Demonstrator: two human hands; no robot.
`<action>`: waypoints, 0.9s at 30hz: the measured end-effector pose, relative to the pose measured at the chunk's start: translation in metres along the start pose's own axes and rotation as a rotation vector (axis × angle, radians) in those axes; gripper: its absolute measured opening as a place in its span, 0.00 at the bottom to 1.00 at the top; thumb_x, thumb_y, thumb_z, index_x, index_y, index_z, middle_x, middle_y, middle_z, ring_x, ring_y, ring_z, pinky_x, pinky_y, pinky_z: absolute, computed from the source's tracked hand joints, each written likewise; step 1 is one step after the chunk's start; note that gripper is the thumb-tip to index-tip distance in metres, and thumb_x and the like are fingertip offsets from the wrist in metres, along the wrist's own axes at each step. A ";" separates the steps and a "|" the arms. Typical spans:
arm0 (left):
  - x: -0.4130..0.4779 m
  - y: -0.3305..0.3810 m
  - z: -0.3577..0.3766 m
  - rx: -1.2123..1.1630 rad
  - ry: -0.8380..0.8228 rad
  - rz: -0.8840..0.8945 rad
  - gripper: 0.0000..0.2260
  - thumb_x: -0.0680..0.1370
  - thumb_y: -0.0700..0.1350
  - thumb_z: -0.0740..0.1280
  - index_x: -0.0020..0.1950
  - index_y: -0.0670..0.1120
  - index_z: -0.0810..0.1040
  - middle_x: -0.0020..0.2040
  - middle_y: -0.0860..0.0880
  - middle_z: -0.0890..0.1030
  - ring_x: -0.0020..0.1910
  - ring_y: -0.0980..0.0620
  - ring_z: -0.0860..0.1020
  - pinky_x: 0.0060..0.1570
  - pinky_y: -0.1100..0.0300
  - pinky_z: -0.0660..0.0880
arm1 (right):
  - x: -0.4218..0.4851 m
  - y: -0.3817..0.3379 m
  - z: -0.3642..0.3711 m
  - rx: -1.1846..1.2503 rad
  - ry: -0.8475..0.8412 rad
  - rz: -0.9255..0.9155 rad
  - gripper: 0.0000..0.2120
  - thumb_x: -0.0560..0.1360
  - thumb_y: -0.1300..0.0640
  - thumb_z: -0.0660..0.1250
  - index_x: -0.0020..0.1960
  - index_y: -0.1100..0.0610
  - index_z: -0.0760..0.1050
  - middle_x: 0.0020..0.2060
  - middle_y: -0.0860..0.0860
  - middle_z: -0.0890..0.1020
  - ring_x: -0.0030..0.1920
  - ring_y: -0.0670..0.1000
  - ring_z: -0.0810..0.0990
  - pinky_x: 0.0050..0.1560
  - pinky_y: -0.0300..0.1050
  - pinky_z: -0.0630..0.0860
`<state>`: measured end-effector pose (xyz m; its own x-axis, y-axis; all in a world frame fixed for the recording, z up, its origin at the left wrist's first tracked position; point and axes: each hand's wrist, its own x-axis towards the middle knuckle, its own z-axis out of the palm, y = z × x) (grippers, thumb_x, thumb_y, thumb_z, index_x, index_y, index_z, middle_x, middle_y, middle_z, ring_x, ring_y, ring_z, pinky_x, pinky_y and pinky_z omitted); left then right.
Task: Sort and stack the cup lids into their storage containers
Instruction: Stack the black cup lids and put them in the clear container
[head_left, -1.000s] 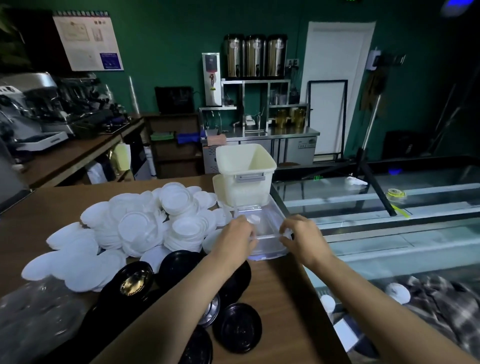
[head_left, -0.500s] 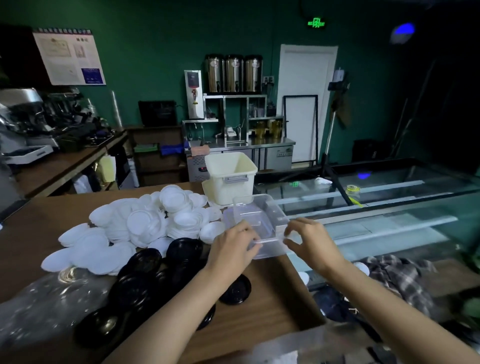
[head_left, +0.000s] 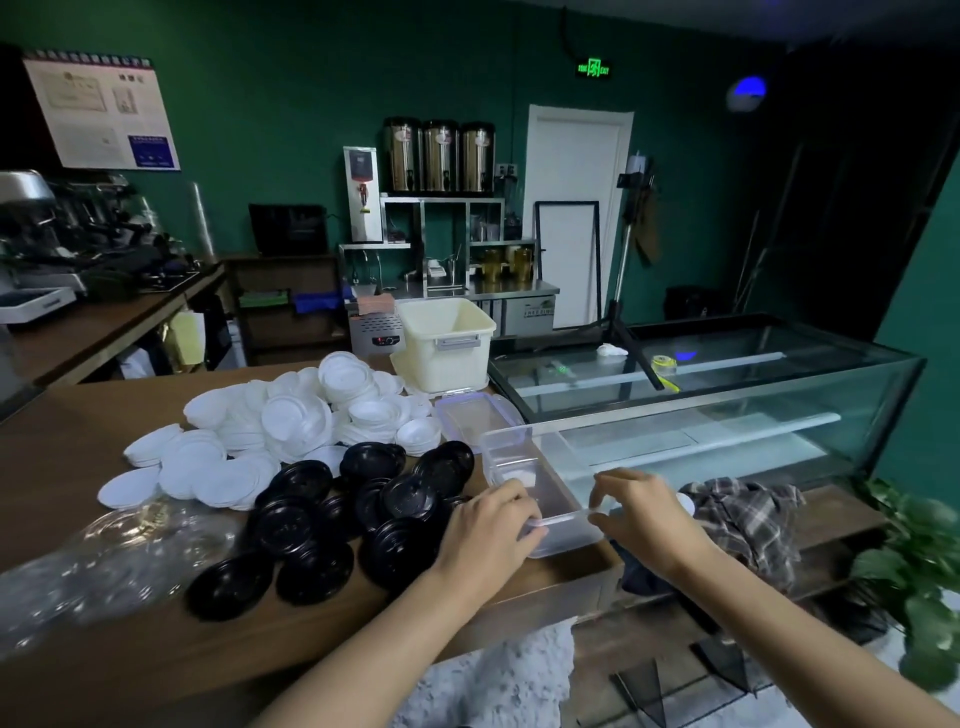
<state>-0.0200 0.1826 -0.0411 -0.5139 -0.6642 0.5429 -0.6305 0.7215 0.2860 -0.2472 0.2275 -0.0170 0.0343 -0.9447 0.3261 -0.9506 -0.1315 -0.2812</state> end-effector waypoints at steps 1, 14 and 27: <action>-0.001 -0.001 0.001 0.000 -0.014 0.005 0.09 0.80 0.53 0.71 0.51 0.48 0.85 0.51 0.55 0.80 0.48 0.53 0.81 0.47 0.54 0.80 | -0.001 0.000 0.002 0.006 -0.002 0.002 0.04 0.76 0.58 0.78 0.49 0.54 0.83 0.51 0.50 0.84 0.48 0.54 0.83 0.45 0.43 0.72; -0.006 -0.042 -0.016 -0.060 -0.072 0.011 0.14 0.81 0.45 0.68 0.66 0.51 0.82 0.64 0.57 0.79 0.54 0.54 0.82 0.59 0.57 0.79 | 0.006 0.001 0.016 -0.017 -0.006 0.059 0.14 0.77 0.49 0.77 0.60 0.51 0.81 0.68 0.49 0.80 0.53 0.55 0.85 0.53 0.56 0.81; -0.085 -0.119 -0.065 0.033 -0.051 -0.062 0.21 0.72 0.70 0.67 0.54 0.57 0.85 0.55 0.63 0.78 0.56 0.62 0.73 0.64 0.60 0.64 | 0.010 -0.106 0.065 0.139 0.046 -0.260 0.13 0.75 0.55 0.78 0.58 0.54 0.82 0.55 0.49 0.81 0.57 0.55 0.80 0.54 0.48 0.77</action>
<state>0.1365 0.1662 -0.0700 -0.5015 -0.7175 0.4834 -0.6809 0.6720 0.2910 -0.1266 0.2124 -0.0423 0.2537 -0.8599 0.4429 -0.8606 -0.4097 -0.3026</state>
